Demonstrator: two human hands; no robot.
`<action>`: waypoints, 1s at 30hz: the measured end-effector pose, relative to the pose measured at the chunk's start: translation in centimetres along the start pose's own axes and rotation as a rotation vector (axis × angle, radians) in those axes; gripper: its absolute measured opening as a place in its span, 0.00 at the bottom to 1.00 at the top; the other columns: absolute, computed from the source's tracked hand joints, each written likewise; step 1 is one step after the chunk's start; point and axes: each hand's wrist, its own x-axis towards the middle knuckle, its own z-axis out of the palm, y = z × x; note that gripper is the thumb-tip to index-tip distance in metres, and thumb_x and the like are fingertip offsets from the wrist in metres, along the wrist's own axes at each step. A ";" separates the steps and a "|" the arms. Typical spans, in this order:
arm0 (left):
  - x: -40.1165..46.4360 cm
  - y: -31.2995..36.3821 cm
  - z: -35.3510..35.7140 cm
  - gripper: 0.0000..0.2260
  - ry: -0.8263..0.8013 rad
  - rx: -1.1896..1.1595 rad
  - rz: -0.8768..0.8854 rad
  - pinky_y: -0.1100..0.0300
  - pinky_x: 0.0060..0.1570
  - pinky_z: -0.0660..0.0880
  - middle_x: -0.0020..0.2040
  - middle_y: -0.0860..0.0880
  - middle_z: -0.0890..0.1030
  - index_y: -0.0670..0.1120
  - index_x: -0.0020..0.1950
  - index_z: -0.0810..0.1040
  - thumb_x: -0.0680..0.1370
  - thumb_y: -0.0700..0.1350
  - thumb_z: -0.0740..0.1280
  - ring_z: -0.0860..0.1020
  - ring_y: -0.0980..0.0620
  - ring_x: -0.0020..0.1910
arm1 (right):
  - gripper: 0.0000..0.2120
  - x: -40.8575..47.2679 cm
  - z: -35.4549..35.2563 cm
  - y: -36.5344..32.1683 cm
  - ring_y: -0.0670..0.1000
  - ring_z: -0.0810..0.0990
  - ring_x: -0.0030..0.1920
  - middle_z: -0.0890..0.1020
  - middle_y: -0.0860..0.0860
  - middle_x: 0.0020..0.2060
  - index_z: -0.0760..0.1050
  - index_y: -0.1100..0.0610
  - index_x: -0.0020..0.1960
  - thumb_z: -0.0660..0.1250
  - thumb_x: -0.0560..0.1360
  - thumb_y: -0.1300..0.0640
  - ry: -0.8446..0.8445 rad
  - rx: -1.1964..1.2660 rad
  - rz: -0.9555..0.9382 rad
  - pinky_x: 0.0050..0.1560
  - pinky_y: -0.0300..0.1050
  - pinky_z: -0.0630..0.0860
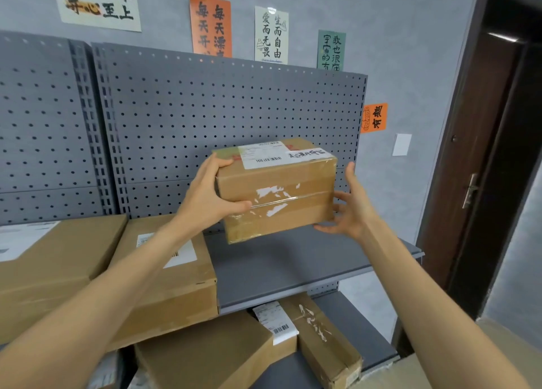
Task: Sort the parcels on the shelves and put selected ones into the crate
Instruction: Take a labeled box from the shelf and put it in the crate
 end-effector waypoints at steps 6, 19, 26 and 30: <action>0.1 -0.6 -0.3 0.38 -0.074 0.035 -0.009 0.57 0.62 0.66 0.77 0.57 0.54 0.55 0.69 0.65 0.64 0.46 0.80 0.63 0.56 0.70 | 0.46 0.4 -0.6 -1.0 0.65 0.76 0.60 0.77 0.58 0.62 0.68 0.56 0.69 0.65 0.63 0.24 -0.120 -0.131 0.078 0.56 0.75 0.69; -0.6 -1.2 -0.9 0.37 -0.081 -0.792 -0.389 0.49 0.63 0.71 0.69 0.48 0.75 0.50 0.72 0.69 0.71 0.72 0.59 0.77 0.51 0.63 | 0.28 0.2 -0.8 1.2 0.59 0.80 0.45 0.80 0.53 0.43 0.77 0.52 0.54 0.66 0.63 0.34 -0.310 -0.241 -0.055 0.51 0.58 0.76; -2.0 -1.6 -1.0 0.22 -0.037 -0.947 -0.442 0.48 0.60 0.72 0.61 0.49 0.81 0.52 0.66 0.77 0.79 0.62 0.55 0.79 0.48 0.60 | 0.36 0.2 -0.6 2.5 0.57 0.80 0.58 0.80 0.53 0.60 0.72 0.47 0.68 0.66 0.62 0.34 -0.434 -0.284 -0.122 0.50 0.60 0.79; -2.5 -1.8 -0.6 0.23 -0.031 -0.970 -0.437 0.49 0.59 0.73 0.61 0.49 0.81 0.51 0.68 0.74 0.78 0.61 0.57 0.79 0.48 0.61 | 0.40 0.0 -0.2 2.4 0.59 0.79 0.61 0.81 0.49 0.60 0.71 0.48 0.69 0.65 0.65 0.26 -0.393 -0.251 -0.103 0.58 0.67 0.74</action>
